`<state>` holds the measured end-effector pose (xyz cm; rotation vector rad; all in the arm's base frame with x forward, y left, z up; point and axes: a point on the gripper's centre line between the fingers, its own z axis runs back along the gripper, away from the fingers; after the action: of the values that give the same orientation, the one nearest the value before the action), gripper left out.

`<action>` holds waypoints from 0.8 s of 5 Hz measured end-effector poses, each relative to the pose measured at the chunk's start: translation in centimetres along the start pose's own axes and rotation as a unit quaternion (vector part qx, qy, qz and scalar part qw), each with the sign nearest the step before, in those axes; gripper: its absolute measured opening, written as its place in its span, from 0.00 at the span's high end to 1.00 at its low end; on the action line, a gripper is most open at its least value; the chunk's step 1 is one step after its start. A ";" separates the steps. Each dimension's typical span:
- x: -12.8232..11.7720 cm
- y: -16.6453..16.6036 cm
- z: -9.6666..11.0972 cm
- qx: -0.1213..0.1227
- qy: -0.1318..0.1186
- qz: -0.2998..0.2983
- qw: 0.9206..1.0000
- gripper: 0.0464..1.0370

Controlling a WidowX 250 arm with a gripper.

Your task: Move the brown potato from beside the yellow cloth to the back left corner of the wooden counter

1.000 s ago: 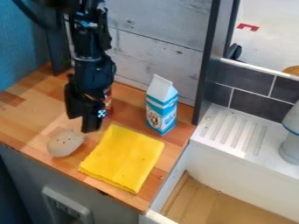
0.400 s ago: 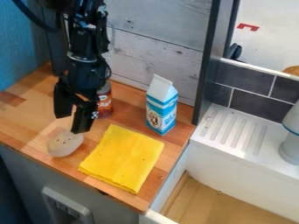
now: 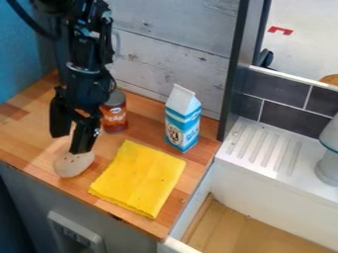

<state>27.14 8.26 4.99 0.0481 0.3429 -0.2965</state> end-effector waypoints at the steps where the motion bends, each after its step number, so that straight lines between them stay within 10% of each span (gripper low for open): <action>1: -0.1 0.2 -0.1 -0.008 -0.004 0.012 1.000 0.04; 2: 0.2 0.4 -0.2 -0.029 -0.025 0.024 0.999 0.04; 4: 0.6 0.6 -2.8 -0.040 0.026 0.016 0.999 0.04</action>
<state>26.91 8.99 2.13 -0.0169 0.4052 -0.2504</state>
